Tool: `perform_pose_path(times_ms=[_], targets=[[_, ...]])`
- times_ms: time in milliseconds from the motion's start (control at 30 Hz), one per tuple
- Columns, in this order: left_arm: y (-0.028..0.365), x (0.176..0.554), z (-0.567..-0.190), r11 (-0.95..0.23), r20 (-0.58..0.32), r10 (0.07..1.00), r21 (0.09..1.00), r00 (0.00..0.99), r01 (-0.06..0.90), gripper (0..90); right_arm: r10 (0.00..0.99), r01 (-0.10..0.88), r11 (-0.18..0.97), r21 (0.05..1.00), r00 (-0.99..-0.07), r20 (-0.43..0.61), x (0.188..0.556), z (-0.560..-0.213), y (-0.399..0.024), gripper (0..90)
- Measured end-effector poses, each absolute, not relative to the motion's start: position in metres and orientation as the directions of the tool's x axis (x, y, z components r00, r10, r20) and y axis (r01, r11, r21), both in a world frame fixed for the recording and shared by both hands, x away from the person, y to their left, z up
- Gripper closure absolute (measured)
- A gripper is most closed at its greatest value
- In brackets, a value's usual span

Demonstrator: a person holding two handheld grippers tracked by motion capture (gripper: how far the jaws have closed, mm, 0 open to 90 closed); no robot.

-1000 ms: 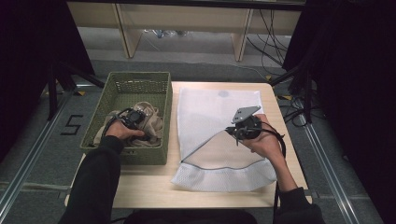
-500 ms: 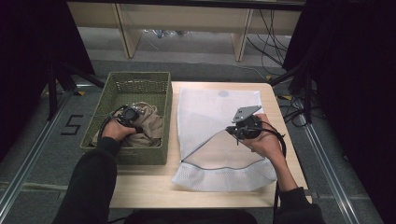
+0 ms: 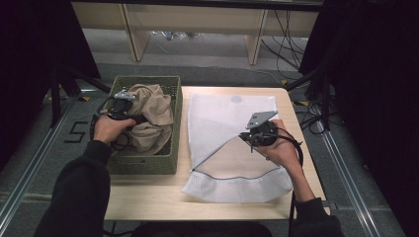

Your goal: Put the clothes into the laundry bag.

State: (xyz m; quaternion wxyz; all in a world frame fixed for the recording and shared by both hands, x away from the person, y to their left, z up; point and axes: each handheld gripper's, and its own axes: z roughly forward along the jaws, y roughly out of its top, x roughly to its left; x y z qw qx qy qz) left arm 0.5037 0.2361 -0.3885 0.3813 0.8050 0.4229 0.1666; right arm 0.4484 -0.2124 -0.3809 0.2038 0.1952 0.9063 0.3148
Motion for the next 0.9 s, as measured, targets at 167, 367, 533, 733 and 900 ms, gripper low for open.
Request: perform_pose_path(times_ms=[167,367,533,733,900], targets=[[0.227,0.486,-0.362,-0.305,-0.092,0.79,0.799,0.606,0.518,70.9,0.476,0.214,0.723,0.657,-0.843,-0.249,0.449,-0.379,-0.213,90.0],[0.209,0.451,-0.333,-0.303,-0.12,0.737,0.821,0.665,0.484,71.0,0.495,0.23,0.71,0.665,-0.836,-0.239,0.449,-0.375,-0.215,90.0],[0.199,0.424,-0.311,-0.302,-0.124,0.685,0.848,0.718,0.435,71.0,0.506,0.241,0.701,0.672,-0.832,-0.229,0.449,-0.374,-0.215,90.0],[0.197,0.406,-0.293,-0.275,-0.177,0.629,0.86,0.757,0.43,71.0,0.502,0.241,0.704,0.668,-0.834,-0.228,0.449,-0.375,-0.213,90.0],[0.186,0.39,-0.291,-0.272,-0.219,0.569,0.86,0.793,0.432,71.0,0.503,0.24,0.703,0.669,-0.833,-0.23,0.45,-0.375,-0.213,90.0]])
